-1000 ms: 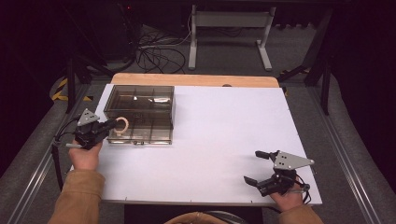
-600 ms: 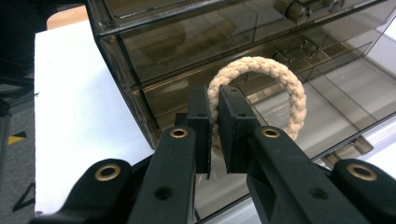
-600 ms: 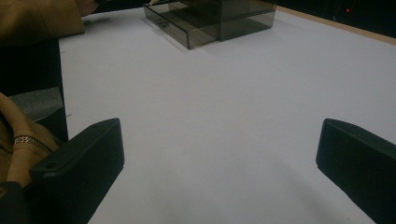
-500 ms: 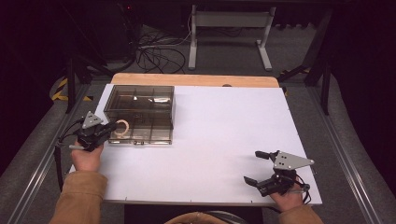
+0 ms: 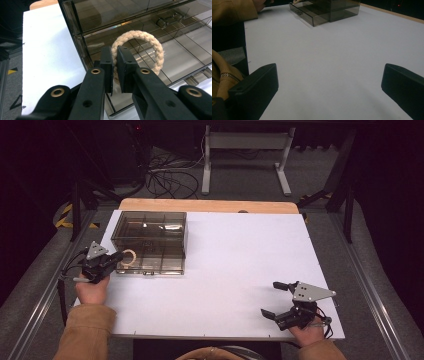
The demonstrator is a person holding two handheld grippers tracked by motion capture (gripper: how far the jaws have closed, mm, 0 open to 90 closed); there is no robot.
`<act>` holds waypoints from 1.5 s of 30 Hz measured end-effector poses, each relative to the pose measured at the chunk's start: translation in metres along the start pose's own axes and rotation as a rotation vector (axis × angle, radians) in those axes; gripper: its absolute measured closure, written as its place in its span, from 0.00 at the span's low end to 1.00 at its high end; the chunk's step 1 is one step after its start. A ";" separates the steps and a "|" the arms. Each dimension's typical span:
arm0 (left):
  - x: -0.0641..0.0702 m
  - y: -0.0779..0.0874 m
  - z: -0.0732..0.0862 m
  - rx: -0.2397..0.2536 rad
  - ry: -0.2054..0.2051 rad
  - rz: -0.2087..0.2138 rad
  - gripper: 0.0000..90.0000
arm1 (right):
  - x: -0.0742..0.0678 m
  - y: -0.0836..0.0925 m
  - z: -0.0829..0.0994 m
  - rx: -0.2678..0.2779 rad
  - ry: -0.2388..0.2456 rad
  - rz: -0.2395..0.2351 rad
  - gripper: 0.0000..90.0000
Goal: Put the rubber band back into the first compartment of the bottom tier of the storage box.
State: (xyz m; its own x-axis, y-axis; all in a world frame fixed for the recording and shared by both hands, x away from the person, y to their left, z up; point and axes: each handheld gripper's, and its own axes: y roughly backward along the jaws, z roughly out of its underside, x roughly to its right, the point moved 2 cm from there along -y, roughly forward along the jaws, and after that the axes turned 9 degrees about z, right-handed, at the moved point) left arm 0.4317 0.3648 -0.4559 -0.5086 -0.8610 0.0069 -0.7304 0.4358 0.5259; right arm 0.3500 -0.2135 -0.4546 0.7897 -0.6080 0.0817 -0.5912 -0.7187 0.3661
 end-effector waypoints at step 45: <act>0.027 0.042 -0.026 0.138 0.023 0.092 0.19 | 0.001 0.000 -0.001 0.008 0.002 -0.006 0.02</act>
State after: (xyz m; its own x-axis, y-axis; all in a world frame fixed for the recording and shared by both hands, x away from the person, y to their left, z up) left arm 0.3993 0.3525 -0.4117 -0.5670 -0.8207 0.0704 -0.7374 0.5439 0.4005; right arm 0.3514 -0.2137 -0.4536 0.7936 -0.6029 0.0817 -0.5877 -0.7249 0.3593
